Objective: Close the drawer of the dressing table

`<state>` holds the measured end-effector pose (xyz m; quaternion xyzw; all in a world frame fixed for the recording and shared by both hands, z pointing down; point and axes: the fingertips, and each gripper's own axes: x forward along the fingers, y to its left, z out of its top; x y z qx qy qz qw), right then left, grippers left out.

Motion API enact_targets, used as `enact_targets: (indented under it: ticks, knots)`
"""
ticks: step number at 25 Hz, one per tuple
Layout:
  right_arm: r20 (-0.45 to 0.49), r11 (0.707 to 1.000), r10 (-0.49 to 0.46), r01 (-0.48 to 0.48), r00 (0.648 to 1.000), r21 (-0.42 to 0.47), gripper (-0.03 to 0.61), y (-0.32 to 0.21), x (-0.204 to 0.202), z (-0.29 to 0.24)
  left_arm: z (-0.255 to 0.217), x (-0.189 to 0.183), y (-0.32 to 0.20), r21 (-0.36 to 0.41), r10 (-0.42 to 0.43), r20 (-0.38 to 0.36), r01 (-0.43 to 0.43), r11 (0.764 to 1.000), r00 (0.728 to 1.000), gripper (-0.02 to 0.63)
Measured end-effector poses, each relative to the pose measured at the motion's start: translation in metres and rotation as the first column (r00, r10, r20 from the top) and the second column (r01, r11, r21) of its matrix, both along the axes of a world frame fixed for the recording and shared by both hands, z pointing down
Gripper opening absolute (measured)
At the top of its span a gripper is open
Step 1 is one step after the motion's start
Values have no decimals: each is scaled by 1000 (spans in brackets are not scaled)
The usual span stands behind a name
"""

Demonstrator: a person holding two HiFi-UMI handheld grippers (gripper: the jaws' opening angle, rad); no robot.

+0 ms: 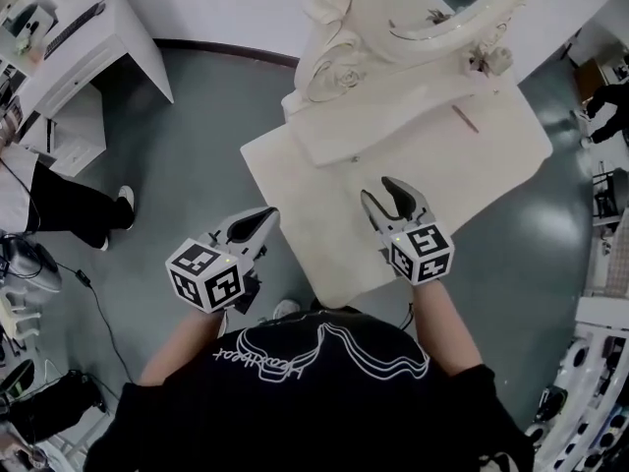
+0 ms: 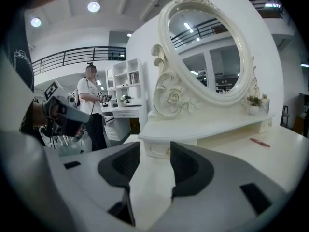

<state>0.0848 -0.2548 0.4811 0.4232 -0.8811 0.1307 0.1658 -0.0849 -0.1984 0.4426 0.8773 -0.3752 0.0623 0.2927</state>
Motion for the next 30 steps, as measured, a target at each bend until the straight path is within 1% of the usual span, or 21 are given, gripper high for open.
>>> enact_targets:
  ticks: [3, 6, 8, 10, 12, 15, 18, 21, 23, 25, 28, 30]
  knots:
    - [56, 998, 5, -9, 998, 62, 174, 20, 0, -38, -14, 8, 4, 30, 37, -16, -37, 999, 999, 3]
    - [128, 995, -19, 6, 992, 96, 156, 43, -7, -70, -28, 15, 12, 56, 73, -23, -72, 996, 997, 3]
    - [160, 993, -37, 18, 986, 116, 136, 58, -11, -85, -37, 20, 17, 72, 95, -31, -93, 993, 995, 3]
    - [184, 989, -40, 14, 982, 146, 93, 72, -11, -100, -47, 25, 22, 91, 120, -45, -116, 989, 992, 3]
    - [220, 985, -28, -11, 975, 171, 6, 83, -8, -113, -56, 30, 28, 111, 143, -59, -136, 984, 988, 3]
    - [266, 985, -10, -36, 964, 168, 3, 96, -3, -119, -63, 33, 36, 127, 163, -62, -155, 980, 985, 3]
    - [290, 987, -29, -19, 957, 161, 3, 110, -6, -125, -68, 34, 46, 137, 182, -64, -172, 975, 981, 3]
    - [309, 984, -53, -2, 950, 176, 3, 121, -13, -134, -76, 33, 52, 158, 197, -68, -184, 970, 978, 3]
    - [341, 982, -47, -19, 939, 186, 3, 126, -12, -138, -80, 32, 54, 170, 202, -68, -188, 967, 977, 3]
    - [370, 983, -30, -39, 928, 177, 3, 130, -11, -137, -81, 30, 57, 175, 207, -65, -194, 965, 976, 3]
    - [357, 984, -16, -49, 934, 172, 3, 137, -15, -134, -83, 28, 60, 182, 216, -58, -202, 962, 975, 3]
    - [364, 984, -6, -58, 931, 166, 3, 140, -18, -134, -85, 25, 62, 189, 218, -57, -204, 961, 974, 3]
